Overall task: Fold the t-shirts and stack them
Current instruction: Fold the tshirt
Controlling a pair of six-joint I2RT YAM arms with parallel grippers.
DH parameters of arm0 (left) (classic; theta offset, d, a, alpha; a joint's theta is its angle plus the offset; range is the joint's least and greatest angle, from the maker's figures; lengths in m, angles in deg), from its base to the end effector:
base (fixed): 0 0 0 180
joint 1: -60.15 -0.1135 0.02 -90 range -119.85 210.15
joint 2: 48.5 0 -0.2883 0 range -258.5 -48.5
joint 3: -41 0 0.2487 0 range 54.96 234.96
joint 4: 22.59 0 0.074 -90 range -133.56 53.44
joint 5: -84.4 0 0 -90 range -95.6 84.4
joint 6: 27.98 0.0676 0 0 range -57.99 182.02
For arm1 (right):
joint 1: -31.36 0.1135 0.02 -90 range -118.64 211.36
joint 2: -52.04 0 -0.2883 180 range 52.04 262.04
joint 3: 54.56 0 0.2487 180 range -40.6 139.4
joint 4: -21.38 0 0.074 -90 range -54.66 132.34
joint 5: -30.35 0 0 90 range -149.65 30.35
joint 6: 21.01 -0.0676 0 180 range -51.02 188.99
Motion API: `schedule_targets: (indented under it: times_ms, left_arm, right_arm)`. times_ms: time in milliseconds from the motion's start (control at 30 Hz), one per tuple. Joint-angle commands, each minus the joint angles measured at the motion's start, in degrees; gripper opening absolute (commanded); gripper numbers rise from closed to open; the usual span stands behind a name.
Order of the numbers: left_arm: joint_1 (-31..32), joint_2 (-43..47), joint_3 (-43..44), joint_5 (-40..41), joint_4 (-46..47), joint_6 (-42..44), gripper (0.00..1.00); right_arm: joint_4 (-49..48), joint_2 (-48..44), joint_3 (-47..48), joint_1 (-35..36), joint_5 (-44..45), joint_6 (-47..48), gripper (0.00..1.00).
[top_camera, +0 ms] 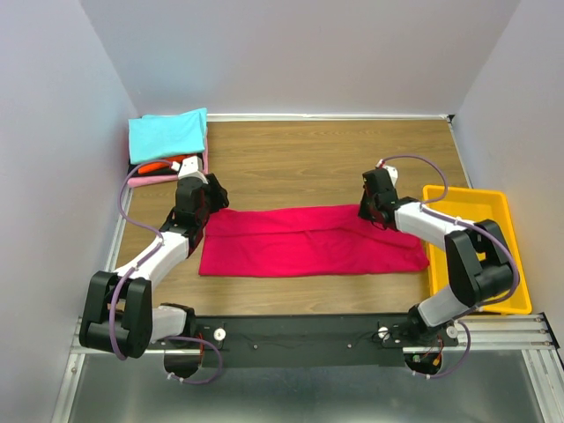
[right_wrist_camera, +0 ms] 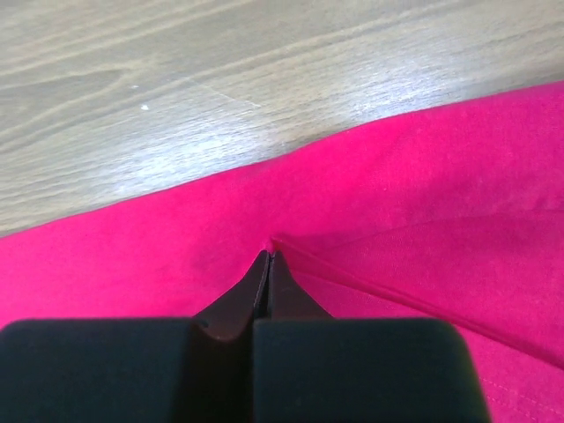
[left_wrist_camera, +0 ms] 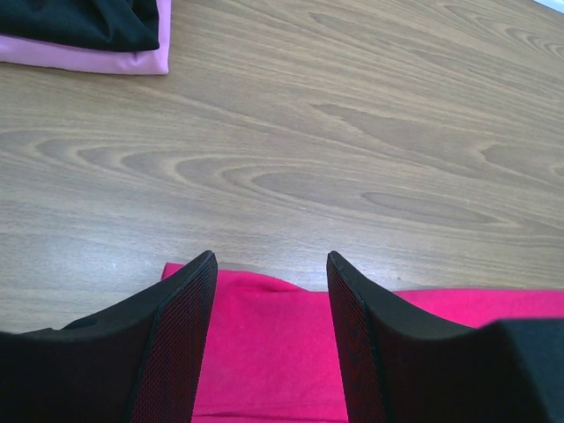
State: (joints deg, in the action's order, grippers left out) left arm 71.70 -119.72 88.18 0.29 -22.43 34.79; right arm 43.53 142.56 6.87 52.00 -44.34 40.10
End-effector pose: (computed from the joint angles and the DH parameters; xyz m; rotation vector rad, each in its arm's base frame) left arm 0.2791 -0.0500 0.2280 -0.3391 1.9718 -0.3351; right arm 0.3124 0.0986 0.1723 0.2882 2.4058 0.0613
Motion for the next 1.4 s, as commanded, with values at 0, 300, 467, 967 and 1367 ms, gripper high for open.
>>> schedule_targets:
  times_ms: [0, 300, 467, 967, 1367]
  left_arm:
    - [0.23, 0.29, -0.95, -1.06, 1.69, 0.77, 0.61]
    - [0.23, 0.29, -0.95, -1.32, 1.86, 0.86, 0.61]
    - [0.23, 0.29, -0.95, -1.58, 2.04, 0.86, 0.61]
    - [0.23, 0.12, -1.13, -2.64, 2.39, 1.03, 0.61]
    - [0.23, -0.24, -0.96, -3.08, 2.57, 1.12, 0.61]
  right_arm:
    - [-0.98, -4.2, -2.02, 0.1, -1.69, -0.03, 0.0]
    - [0.95, -11.32, -6.33, 0.01, -2.21, -1.08, 0.01]
    - [3.32, -15.89, -9.13, 0.19, -2.92, -2.31, 0.01]
    - [8.25, -24.34, -13.53, 2.91, -4.33, -4.86, 0.0]
    - [9.3, -26.71, -15.38, 10.19, 0.32, -10.57, 0.01]
